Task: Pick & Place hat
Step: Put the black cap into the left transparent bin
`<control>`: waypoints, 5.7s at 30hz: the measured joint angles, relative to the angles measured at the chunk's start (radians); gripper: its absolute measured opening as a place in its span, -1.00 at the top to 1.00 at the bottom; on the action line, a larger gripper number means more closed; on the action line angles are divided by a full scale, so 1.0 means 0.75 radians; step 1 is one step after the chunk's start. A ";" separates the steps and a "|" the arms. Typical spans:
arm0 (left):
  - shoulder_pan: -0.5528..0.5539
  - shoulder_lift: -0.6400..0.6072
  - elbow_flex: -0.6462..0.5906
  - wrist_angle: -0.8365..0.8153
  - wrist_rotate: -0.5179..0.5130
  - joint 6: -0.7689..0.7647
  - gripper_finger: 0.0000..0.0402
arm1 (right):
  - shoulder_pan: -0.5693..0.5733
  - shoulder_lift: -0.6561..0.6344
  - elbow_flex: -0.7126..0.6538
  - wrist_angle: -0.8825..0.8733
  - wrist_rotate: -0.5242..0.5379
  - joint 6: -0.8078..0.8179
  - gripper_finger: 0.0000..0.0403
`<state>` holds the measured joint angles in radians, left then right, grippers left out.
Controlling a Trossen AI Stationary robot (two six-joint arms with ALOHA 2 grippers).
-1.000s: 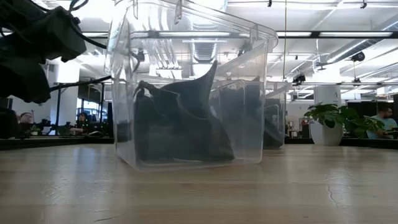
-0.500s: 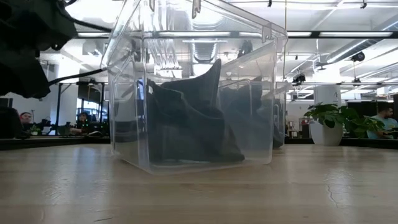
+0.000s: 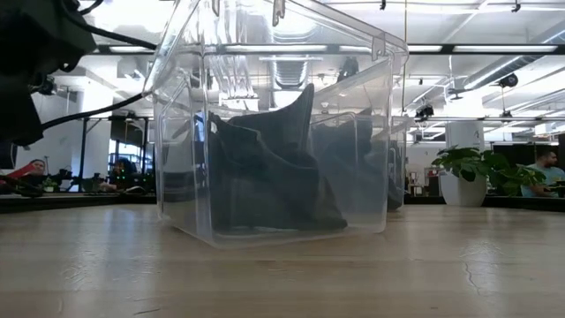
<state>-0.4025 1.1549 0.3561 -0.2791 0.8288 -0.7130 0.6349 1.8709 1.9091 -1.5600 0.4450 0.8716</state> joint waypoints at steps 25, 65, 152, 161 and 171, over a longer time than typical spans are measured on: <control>-0.019 -0.333 0.292 -0.338 -0.140 -0.165 0.99 | -0.042 -0.046 0.000 -0.015 0.161 -0.133 0.36; -0.037 0.285 1.879 -0.922 -2.017 1.213 1.00 | -0.072 -0.559 -0.409 0.036 0.543 0.982 0.51; -0.200 0.806 1.940 -1.149 -2.667 1.708 1.00 | -0.804 -0.971 -0.810 1.248 -0.540 -0.131 0.87; -0.130 0.726 1.940 -1.214 -3.038 1.561 1.00 | -0.697 -1.036 -0.853 1.161 -0.383 0.141 0.71; 0.111 0.758 1.939 -1.211 -3.179 1.587 1.00 | -0.779 -0.869 -0.879 1.631 -0.241 0.246 0.13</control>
<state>-0.3194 1.7237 1.8103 -1.1877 -1.5551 0.4770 0.0504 1.2192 1.2499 -0.3367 0.2641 1.0564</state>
